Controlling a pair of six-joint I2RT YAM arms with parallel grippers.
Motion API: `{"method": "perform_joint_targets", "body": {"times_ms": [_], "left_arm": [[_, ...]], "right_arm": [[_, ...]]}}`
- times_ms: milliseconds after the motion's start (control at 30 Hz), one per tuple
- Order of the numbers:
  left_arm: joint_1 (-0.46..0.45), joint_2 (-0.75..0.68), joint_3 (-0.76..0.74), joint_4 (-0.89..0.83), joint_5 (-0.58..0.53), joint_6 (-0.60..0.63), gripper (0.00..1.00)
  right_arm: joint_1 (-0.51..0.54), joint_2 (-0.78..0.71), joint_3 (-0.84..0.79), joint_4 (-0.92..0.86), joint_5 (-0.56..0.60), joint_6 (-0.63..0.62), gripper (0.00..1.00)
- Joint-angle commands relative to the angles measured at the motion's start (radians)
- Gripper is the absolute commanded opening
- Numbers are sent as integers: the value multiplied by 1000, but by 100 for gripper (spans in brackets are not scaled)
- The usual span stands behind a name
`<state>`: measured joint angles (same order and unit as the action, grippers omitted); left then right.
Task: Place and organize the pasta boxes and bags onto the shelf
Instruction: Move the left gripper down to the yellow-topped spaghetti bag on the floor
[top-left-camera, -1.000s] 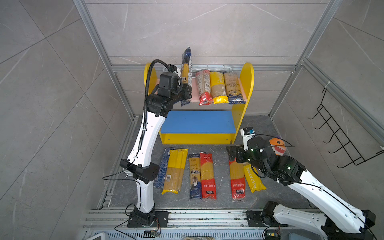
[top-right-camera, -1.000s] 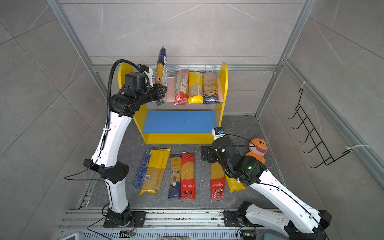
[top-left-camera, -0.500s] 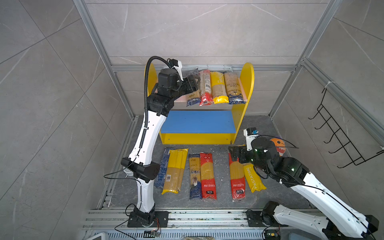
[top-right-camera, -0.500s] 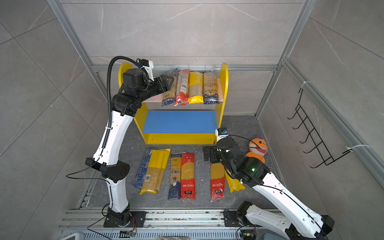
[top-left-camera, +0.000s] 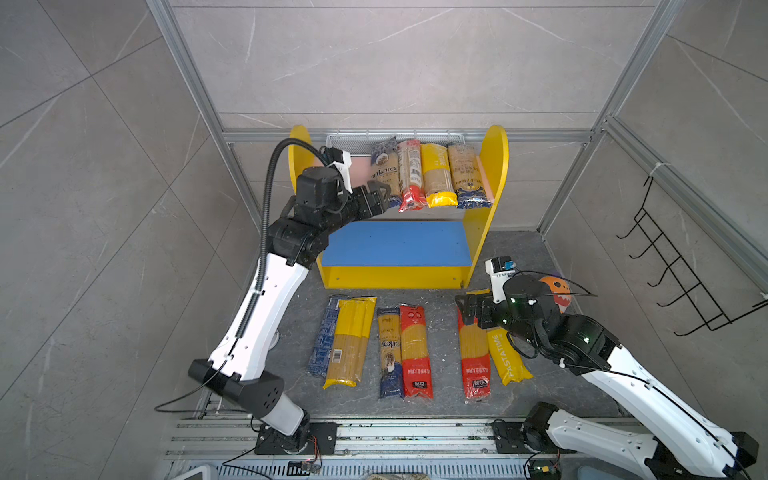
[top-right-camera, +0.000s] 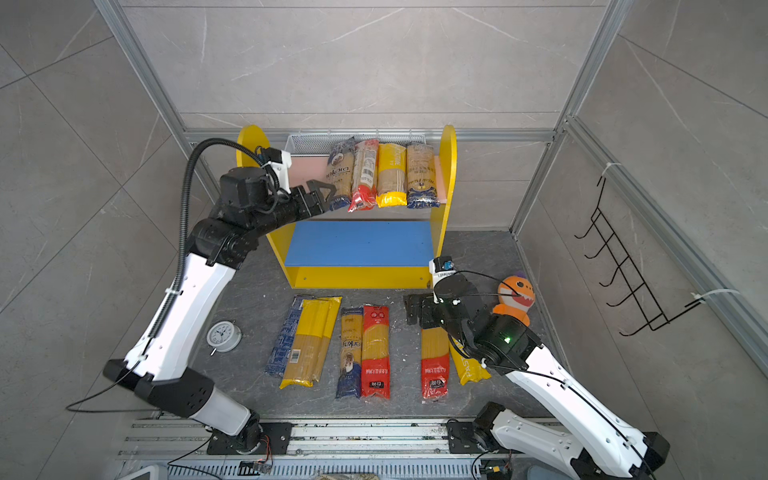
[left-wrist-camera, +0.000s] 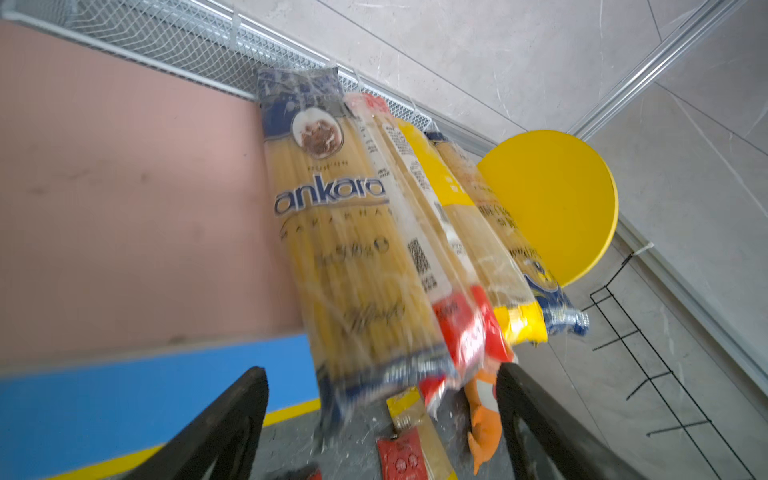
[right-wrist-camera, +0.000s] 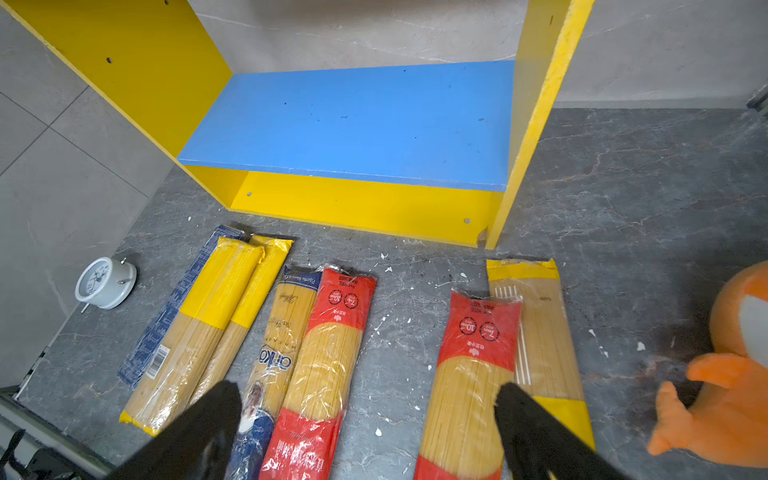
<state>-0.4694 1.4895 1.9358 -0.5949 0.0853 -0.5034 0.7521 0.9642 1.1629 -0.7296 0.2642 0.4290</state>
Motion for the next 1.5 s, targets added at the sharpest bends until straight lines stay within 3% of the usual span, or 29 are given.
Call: {"method": "perform_joint_targets", "body": {"times_ms": [0, 267, 467, 600, 933, 1333, 1467], "left_arm": [[-8, -167, -155, 25, -67, 54, 90], [-11, -493, -628, -95, -186, 24, 91], [-17, -719, -930, -178, -239, -74, 95], [-17, -812, -1087, -167, -202, -149, 97], [-69, -763, -1277, -158, -194, -208, 100], [-305, -584, -1329, -167, -419, -355, 100], [-324, -514, -1365, -135, -455, -398, 100]], "right_arm": [[-3, -16, -19, -18, -44, 5, 98], [6, -11, -115, 19, -157, 63, 97], [18, -30, -167, 25, -146, 101, 98], [33, -31, -176, 27, -128, 112, 98], [71, -23, -226, 52, -108, 151, 99], [73, -24, -265, 71, -89, 132, 100], [74, -20, -267, 66, -90, 109, 100]]}}
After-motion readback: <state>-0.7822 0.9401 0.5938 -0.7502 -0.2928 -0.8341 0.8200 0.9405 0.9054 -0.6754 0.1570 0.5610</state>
